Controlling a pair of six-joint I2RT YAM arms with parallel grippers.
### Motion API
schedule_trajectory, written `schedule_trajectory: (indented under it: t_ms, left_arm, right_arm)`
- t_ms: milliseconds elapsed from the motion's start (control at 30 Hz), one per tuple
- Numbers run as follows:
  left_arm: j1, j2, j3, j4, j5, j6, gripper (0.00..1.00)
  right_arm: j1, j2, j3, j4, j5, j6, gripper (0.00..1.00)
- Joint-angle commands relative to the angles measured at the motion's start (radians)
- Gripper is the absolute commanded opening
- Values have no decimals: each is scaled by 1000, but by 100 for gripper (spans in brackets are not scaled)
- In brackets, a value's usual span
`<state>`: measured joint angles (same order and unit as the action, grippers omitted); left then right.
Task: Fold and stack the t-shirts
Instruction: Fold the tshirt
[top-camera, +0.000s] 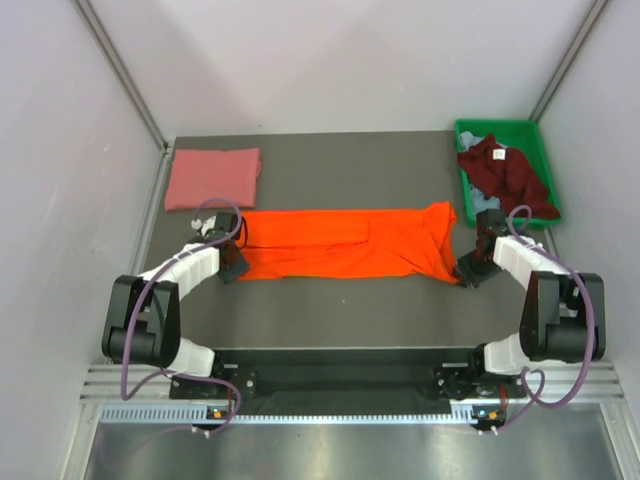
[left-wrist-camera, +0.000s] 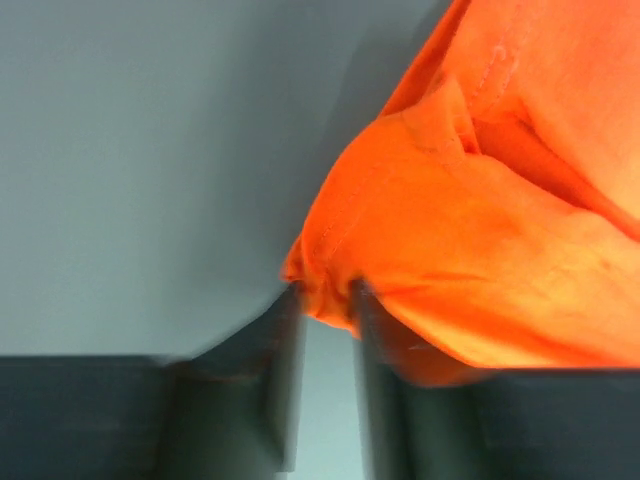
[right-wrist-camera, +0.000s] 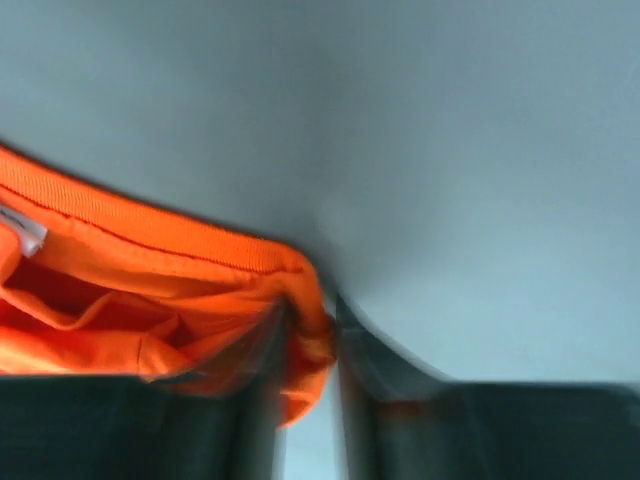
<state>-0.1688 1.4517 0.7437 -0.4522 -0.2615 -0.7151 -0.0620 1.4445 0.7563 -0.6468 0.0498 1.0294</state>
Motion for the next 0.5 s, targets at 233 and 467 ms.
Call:
schedule_trajectory:
  t_ms: [233, 467]
  left_arm:
    - [8, 21, 66, -63, -85, 39, 0]
    - [9, 16, 71, -105, -134, 39, 0]
  right_arm:
    - [-47, -4, 2, -20, 96, -133, 0]
    - [-96, -44, -46, -60, 136, -166, 0]
